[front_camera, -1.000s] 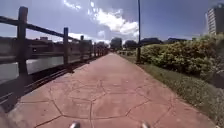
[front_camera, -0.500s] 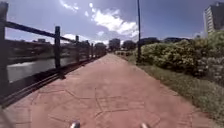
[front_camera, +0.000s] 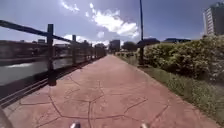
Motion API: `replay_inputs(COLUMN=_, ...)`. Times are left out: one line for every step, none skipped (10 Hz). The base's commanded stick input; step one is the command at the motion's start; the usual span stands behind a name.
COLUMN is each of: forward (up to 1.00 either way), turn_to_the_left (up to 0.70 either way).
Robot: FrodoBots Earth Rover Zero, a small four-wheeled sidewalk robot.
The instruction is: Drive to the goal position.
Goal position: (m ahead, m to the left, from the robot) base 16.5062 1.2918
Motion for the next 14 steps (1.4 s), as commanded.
replay_inputs(forward=0.85, turn_to_the_left=0.0)
replay_inputs(forward=0.85, turn_to_the_left=0.0)
replay_inputs(forward=0.85, turn_to_the_left=0.0)
replay_inputs(forward=0.85, turn_to_the_left=0.0)
replay_inputs(forward=0.85, turn_to_the_left=0.0)
replay_inputs(forward=0.85, turn_to_the_left=-0.03)
replay_inputs(forward=0.85, turn_to_the_left=-0.23)
replay_inputs(forward=0.85, turn_to_the_left=-0.33)
replay_inputs(forward=0.85, turn_to_the_left=-0.02)
replay_inputs(forward=0.85, turn_to_the_left=0.0)
replay_inputs(forward=0.85, turn_to_the_left=0.0)
replay_inputs(forward=0.85, turn_to_the_left=0.0)
replay_inputs(forward=0.85, turn_to_the_left=0.0)
replay_inputs(forward=0.85, turn_to_the_left=0.0)
